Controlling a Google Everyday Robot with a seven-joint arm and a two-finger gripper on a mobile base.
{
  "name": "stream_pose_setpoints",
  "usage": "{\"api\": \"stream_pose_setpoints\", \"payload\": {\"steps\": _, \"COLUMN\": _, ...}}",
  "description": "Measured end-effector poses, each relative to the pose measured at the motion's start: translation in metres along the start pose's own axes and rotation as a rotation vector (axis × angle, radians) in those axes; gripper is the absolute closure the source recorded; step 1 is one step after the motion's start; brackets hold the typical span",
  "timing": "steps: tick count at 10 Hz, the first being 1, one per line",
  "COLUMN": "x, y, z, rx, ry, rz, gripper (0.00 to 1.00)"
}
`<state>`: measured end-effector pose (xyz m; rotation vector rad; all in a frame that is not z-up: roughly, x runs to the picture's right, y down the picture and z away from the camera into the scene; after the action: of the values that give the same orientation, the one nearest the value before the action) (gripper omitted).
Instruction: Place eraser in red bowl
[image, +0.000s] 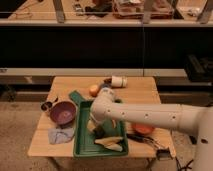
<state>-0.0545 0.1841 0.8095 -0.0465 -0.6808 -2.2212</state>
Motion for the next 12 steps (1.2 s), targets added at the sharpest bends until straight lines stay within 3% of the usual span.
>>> {"api": "stream_pose_setpoints", "payload": {"steps": 6, "x": -0.005, "y": -0.008, "z": 0.027, "rx": -0.012, "ry": -0.038, "rz": -0.001, "gripper": 0.38}}
{"api": "stream_pose_setpoints", "payload": {"steps": 8, "x": -0.007, "y": -0.006, "z": 0.033, "rx": 0.015, "ry": -0.041, "rz": 0.013, "gripper": 0.54}}
{"api": "stream_pose_setpoints", "payload": {"steps": 9, "x": -0.008, "y": -0.004, "z": 0.027, "rx": 0.029, "ry": -0.029, "rz": 0.016, "gripper": 0.67}}
{"api": "stream_pose_setpoints", "payload": {"steps": 11, "x": -0.006, "y": 0.001, "z": 0.006, "rx": 0.037, "ry": -0.002, "rz": 0.020, "gripper": 0.86}}
{"api": "stream_pose_setpoints", "payload": {"steps": 12, "x": -0.005, "y": 0.009, "z": -0.015, "rx": 0.037, "ry": 0.022, "rz": 0.021, "gripper": 0.96}}
